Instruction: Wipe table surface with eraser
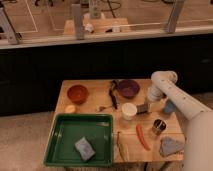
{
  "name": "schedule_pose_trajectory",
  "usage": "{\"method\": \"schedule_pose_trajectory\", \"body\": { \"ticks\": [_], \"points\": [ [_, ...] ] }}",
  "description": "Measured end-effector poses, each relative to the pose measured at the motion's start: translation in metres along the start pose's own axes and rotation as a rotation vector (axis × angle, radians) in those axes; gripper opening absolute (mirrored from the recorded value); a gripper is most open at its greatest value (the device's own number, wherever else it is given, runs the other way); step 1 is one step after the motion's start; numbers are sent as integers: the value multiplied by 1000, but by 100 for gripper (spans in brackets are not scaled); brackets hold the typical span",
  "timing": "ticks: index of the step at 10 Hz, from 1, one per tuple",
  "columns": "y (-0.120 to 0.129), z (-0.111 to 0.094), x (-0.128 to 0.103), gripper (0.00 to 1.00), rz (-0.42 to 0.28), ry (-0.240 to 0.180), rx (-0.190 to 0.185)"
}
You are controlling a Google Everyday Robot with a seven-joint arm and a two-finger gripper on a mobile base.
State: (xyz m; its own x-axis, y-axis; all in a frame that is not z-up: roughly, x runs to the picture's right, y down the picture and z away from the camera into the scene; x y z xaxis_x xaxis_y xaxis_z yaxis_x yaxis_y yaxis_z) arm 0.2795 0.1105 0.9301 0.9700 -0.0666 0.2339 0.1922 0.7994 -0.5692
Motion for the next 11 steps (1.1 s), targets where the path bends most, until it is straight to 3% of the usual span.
{"method": "schedule_pose_trajectory", "body": {
  "ticks": [3, 5, 9, 11],
  "points": [
    [1, -5, -21, 0, -34, -31, 13],
    [15, -8, -30, 0, -56, -25, 13],
    [52, -15, -22, 0, -62, 40, 2],
    [61, -16, -5, 0, -41, 59, -3]
  ]
}}
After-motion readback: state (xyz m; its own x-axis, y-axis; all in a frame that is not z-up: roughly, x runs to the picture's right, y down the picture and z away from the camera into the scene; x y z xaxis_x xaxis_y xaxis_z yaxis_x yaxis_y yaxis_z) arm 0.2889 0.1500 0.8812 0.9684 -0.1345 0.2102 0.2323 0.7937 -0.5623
